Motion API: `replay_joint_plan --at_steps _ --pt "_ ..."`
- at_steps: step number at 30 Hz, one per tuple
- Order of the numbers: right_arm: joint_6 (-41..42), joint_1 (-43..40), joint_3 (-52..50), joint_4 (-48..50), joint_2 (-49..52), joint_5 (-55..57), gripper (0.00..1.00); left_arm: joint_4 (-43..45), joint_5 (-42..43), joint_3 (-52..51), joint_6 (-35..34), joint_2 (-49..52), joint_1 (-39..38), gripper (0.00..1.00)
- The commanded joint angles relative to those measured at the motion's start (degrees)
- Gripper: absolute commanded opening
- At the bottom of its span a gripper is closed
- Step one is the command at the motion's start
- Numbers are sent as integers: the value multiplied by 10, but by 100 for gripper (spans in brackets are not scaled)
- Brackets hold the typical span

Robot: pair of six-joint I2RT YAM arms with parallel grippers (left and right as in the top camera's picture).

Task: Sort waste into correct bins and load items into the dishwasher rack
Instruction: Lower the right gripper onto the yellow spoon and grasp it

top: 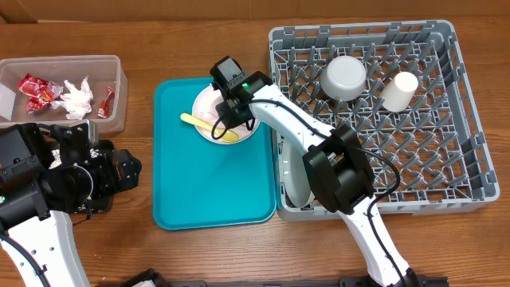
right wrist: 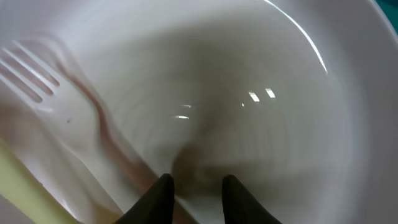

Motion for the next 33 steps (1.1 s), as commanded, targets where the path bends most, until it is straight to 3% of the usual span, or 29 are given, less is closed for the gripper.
replay_joint_plan --at_steps 1,12,16,19,22,33 --pt "-1 -2 3 -10 -24 0 34 2 6 -4 5 1 4 100" --pt "-1 -2 10 -31 -25 0 30 2 6 -4 5 1 4 100" --pt "1 -2 27 -49 -37 0 35 2 6 -4 5 1 4 100" --pt "1 4 32 -54 -54 0 48 2 6 -4 5 1 4 100" --pt "1 10 32 -59 -70 -15 52 2 6 -4 5 1 4 100" --pt "-6 37 26 -43 -74 -62 52 2 6 -4 5 1 4 100"
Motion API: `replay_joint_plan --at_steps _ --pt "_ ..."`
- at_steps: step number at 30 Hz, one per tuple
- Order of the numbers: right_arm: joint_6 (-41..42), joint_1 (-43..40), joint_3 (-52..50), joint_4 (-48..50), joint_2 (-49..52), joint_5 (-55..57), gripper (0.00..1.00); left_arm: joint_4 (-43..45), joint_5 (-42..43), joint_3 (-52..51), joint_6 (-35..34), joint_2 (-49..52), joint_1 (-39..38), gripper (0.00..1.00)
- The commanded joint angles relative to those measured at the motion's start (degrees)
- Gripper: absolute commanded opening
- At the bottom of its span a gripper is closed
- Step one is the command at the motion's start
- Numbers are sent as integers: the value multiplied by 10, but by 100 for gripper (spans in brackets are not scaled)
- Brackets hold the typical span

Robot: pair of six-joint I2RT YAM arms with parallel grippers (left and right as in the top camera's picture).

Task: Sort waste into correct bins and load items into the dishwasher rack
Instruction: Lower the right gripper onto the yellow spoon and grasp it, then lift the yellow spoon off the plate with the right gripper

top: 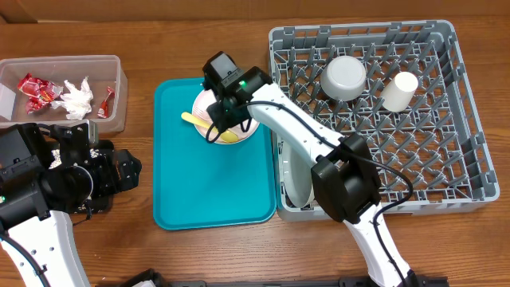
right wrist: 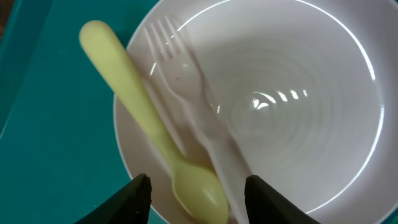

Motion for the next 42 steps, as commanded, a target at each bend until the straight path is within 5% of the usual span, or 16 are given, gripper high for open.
replay_joint_plan --at_steps 1,12,42 --pt "-4 13 12 9 -21 -11 52 2 6 -4 5 1 4 100" --pt "-26 31 -57 95 -6 2 54 2 6 -4 5 1 4 100" --pt "-34 30 -59 113 36 18 49 2 6 -4 5 1 4 100"
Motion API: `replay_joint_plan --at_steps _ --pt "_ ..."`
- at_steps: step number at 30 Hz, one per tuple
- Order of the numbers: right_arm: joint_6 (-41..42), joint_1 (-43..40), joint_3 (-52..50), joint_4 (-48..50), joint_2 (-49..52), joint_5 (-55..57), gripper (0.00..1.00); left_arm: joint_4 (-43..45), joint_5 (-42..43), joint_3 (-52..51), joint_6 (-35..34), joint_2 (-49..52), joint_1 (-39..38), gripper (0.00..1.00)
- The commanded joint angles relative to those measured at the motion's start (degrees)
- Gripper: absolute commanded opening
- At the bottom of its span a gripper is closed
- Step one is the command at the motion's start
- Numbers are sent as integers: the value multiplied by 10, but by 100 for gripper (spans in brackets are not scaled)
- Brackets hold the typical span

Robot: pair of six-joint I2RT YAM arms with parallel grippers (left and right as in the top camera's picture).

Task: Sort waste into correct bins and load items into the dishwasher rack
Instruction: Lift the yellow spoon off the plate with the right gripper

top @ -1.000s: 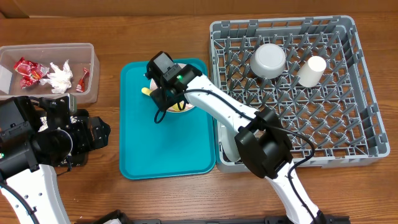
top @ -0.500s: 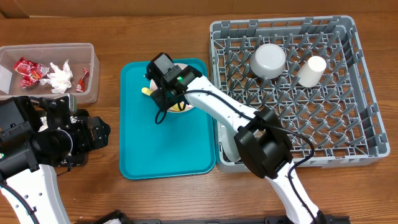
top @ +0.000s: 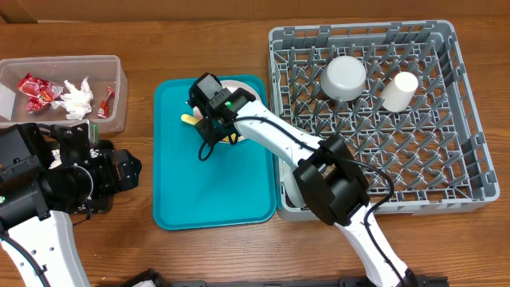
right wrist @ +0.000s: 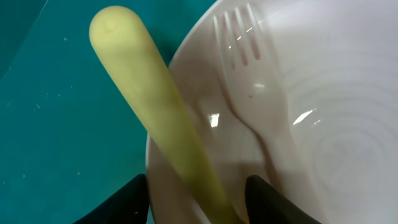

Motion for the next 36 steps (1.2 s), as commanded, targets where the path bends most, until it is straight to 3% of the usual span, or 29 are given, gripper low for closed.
replay_joint_plan --at_steps 1,9,26,30,36 --pt "-3 -2 -3 4 8 12 46 2 6 -4 5 1 4 100" --pt "-3 -2 -1 5 8 13 37 2 6 -4 5 1 4 100" --pt "-2 -2 31 -17 8 14 29 2 6 -4 5 1 4 100" --pt "-2 -2 34 -18 8 23 23 2 6 -4 5 1 4 100" --pt "-2 -2 34 -18 7 24 23 2 6 -4 5 1 4 100"
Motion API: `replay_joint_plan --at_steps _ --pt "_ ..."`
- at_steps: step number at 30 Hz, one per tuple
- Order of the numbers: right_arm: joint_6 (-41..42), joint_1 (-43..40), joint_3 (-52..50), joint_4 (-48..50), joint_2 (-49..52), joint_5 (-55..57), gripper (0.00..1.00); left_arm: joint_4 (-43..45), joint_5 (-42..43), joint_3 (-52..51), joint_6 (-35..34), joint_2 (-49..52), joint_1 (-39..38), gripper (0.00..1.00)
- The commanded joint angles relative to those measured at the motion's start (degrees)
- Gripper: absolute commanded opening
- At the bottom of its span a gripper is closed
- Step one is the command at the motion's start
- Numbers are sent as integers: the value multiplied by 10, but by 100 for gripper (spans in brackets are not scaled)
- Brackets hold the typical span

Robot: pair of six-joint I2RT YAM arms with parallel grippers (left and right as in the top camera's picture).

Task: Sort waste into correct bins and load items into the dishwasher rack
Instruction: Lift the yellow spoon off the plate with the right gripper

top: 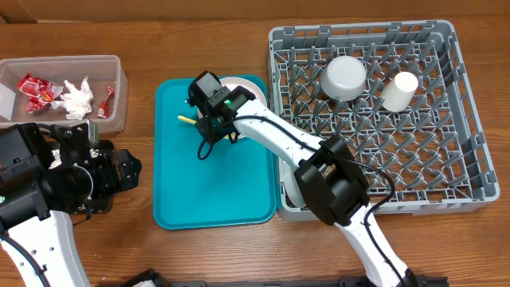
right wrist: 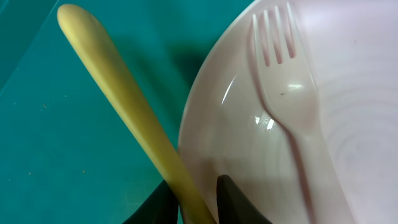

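Note:
A white bowl [right wrist: 311, 124] stands at the far edge of the teal tray [top: 215, 175], with a white plastic fork [right wrist: 292, 112] lying in it. A yellow spoon [right wrist: 124, 106] leans over the bowl's left rim, its handle end out over the tray [top: 185, 119]. My right gripper [right wrist: 194, 202] is shut on the spoon's handle at the rim. In the overhead view the right gripper [top: 213, 119] covers most of the spoon. My left gripper [top: 123, 171] rests at the table's left side; its fingers cannot be made out.
A grey dishwasher rack [top: 374, 112] at the right holds a white bowl [top: 343, 76], a white cup [top: 398, 90] and a plate [top: 293, 179] standing at its left side. A clear bin [top: 64, 88] at the back left holds red wrappers and crumpled tissue.
My right gripper's fingers, which stood wide apart on either side of the yellow spoon, have shut on its handle. The bowl, fork and left arm have not moved.
My right gripper was nearly shut, low inside the white bowl beside the fork. Then it was open above the bowl, with spoon and fork between its fingers. Then it was over the bowl's left rim astride the spoon, and now it grips the spoon.

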Motion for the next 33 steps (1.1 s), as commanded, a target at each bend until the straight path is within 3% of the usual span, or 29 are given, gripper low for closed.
replay_joint_plan --at_steps 1,15,19,33 --pt "0 -2 19 0 7 15 23 2 6 -4 5 1 4 100" --pt "0 -2 19 1 0 15 28 2 6 -4 5 1 4 100" --pt "0 -2 19 0 0 15 20 2 6 -4 5 1 4 100" --pt "0 -2 20 -1 0 24 22 2 6 -4 5 1 4 100"
